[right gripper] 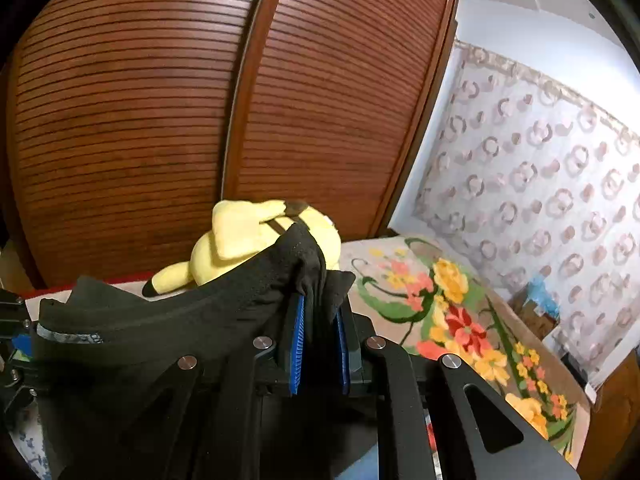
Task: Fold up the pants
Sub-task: 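Lower the black garment onto the folded jeans stack with both tools, then open both tools and withdraw from the stack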
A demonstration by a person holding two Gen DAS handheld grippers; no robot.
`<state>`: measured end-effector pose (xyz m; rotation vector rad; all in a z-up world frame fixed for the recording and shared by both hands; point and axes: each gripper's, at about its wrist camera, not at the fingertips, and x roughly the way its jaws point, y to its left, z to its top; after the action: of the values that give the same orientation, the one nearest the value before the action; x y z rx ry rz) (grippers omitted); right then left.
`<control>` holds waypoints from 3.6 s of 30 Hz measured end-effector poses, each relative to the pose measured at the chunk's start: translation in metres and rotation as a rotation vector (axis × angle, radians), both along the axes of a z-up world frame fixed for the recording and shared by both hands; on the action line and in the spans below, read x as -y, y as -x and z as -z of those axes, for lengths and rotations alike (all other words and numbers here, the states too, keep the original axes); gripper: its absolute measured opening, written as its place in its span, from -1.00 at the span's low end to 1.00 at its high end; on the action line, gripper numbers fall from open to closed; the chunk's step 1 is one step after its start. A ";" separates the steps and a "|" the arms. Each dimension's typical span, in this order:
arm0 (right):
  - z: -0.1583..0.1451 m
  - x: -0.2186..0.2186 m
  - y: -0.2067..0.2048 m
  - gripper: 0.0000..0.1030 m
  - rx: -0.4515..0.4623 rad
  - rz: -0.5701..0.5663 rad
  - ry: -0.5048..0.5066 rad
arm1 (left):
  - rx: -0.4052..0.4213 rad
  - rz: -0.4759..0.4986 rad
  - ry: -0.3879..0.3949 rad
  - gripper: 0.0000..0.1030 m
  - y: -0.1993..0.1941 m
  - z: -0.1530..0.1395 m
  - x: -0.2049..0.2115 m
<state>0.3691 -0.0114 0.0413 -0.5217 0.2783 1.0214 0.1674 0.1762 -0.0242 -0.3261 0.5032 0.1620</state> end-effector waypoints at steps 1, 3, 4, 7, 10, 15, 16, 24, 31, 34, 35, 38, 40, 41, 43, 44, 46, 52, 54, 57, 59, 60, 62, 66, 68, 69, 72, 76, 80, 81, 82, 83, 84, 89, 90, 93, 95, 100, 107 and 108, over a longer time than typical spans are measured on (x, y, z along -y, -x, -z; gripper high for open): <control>0.002 0.000 -0.001 -0.73 -0.005 0.000 0.006 | -0.002 -0.001 0.001 -0.64 0.001 0.001 -0.001; 0.003 -0.001 -0.004 -0.73 -0.026 -0.003 0.022 | -0.007 -0.008 0.002 -0.60 0.001 0.001 -0.002; 0.002 -0.004 -0.006 -0.73 -0.040 0.000 0.032 | -0.007 -0.013 0.005 -0.54 0.002 0.001 -0.003; -0.008 -0.004 -0.013 -0.56 -0.095 0.013 0.020 | -0.003 -0.015 0.023 -0.22 0.005 -0.001 -0.003; -0.026 0.007 -0.016 -0.38 -0.135 0.021 -0.029 | 0.010 -0.006 0.016 -0.22 0.011 -0.010 -0.001; -0.053 0.043 -0.017 -0.37 -0.161 0.022 -0.135 | 0.057 0.000 -0.053 -0.20 0.018 -0.034 0.002; -0.055 0.050 -0.016 -0.37 -0.179 0.004 -0.148 | 0.060 0.006 -0.066 -0.17 0.017 -0.039 0.004; -0.037 0.060 -0.023 -0.37 -0.305 -0.048 -0.079 | -0.083 0.097 -0.087 -0.16 -0.023 -0.014 0.009; -0.018 0.051 -0.066 -0.41 -0.384 0.020 -0.065 | -0.132 0.107 -0.102 -0.16 -0.030 0.020 0.008; -0.011 0.050 -0.067 -0.41 -0.399 0.022 -0.084 | -0.133 0.113 -0.106 -0.16 -0.032 0.024 0.009; -0.010 0.048 -0.067 -0.41 -0.406 0.025 -0.093 | -0.131 0.113 -0.110 -0.16 -0.031 0.024 0.010; -0.009 0.049 -0.060 -0.41 -0.392 0.037 -0.089 | -0.136 0.113 -0.114 -0.16 -0.032 0.021 0.012; -0.008 0.043 -0.056 -0.37 -0.374 0.048 -0.082 | -0.137 0.112 -0.115 -0.16 -0.032 0.021 0.012; -0.009 0.045 -0.052 -0.37 -0.368 0.053 -0.082 | -0.142 0.110 -0.119 -0.16 -0.031 0.020 0.012; -0.013 0.053 -0.040 -0.25 -0.360 0.060 -0.096 | -0.143 0.107 -0.121 -0.16 -0.030 0.017 0.013; -0.014 0.057 -0.034 -0.22 -0.355 0.061 -0.100 | -0.145 0.107 -0.123 -0.15 -0.030 0.015 0.013; -0.016 0.064 -0.021 -0.16 -0.344 0.058 -0.103 | -0.146 0.101 -0.132 -0.12 -0.029 0.013 0.013; -0.017 0.077 0.008 -0.08 -0.347 0.034 -0.121 | -0.133 0.087 -0.152 0.52 -0.016 0.005 0.014; -0.014 0.083 0.013 -0.03 -0.348 0.035 -0.119 | -0.130 0.084 -0.161 0.63 -0.011 0.002 0.016; -0.013 0.089 0.020 0.03 -0.343 0.044 -0.116 | -0.136 0.080 -0.176 0.68 -0.005 -0.002 0.018; -0.015 0.093 0.025 0.07 -0.343 0.050 -0.113 | -0.146 0.073 -0.174 0.68 -0.003 -0.003 0.018; -0.015 0.094 0.029 0.10 -0.340 0.050 -0.107 | -0.147 0.068 -0.176 0.68 -0.001 -0.003 0.018; -0.013 0.093 0.034 0.11 -0.335 0.057 -0.086 | -0.144 0.069 -0.177 0.68 0.003 -0.004 0.019; -0.012 0.099 0.043 0.13 -0.339 0.084 -0.079 | -0.142 0.066 -0.176 0.68 0.011 -0.006 0.020; -0.015 0.106 0.051 0.14 -0.341 0.093 -0.094 | -0.139 0.062 -0.184 0.68 0.015 -0.007 0.021; -0.017 0.110 0.054 0.15 -0.340 0.098 -0.104 | -0.138 0.060 -0.189 0.68 0.017 -0.008 0.022; -0.024 0.122 0.071 0.19 -0.328 0.114 -0.124 | -0.132 0.055 -0.202 0.68 0.023 -0.013 0.028; -0.029 0.138 0.099 0.22 -0.309 0.145 -0.142 | -0.114 0.068 -0.207 0.68 0.032 -0.020 0.038; -0.033 0.152 0.130 0.28 -0.290 0.174 -0.164 | -0.105 0.076 -0.213 0.68 0.040 -0.025 0.045; -0.034 0.155 0.135 0.31 -0.290 0.179 -0.170 | -0.104 0.077 -0.214 0.68 0.042 -0.025 0.047; -0.035 0.158 0.141 0.34 -0.288 0.186 -0.174 | -0.103 0.078 -0.216 0.68 0.045 -0.026 0.049; -0.036 0.162 0.148 0.35 -0.282 0.199 -0.180 | -0.102 0.080 -0.218 0.68 0.046 -0.027 0.053; -0.038 0.166 0.155 0.39 -0.279 0.207 -0.188 | -0.103 0.081 -0.222 0.68 0.047 -0.027 0.055; -0.038 0.181 0.180 0.68 -0.278 0.253 -0.214 | -0.102 0.081 -0.235 0.68 0.054 -0.031 0.066; -0.037 0.183 0.184 0.72 -0.277 0.264 -0.215 | -0.099 0.082 -0.233 0.68 0.056 -0.031 0.068; -0.037 0.191 0.198 0.86 -0.274 0.292 -0.216 | -0.085 0.097 -0.221 0.68 0.062 -0.034 0.075; -0.038 0.196 0.207 0.92 -0.270 0.315 -0.226 | -0.080 0.104 -0.219 0.68 0.066 -0.035 0.080; -0.037 0.213 0.230 0.98 -0.263 0.362 -0.251 | -0.070 0.122 -0.228 0.68 0.073 -0.038 0.094; -0.036 0.234 0.258 0.98 -0.268 0.410 -0.274 | -0.070 0.143 -0.236 0.68 0.082 -0.037 0.116; -0.036 0.238 0.263 0.98 -0.263 0.421 -0.276 | -0.072 0.149 -0.236 0.68 0.083 -0.036 0.119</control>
<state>0.1059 -0.2497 0.0775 -0.0686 0.4520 0.6990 0.0840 0.0570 0.0115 -0.0518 0.5712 0.0878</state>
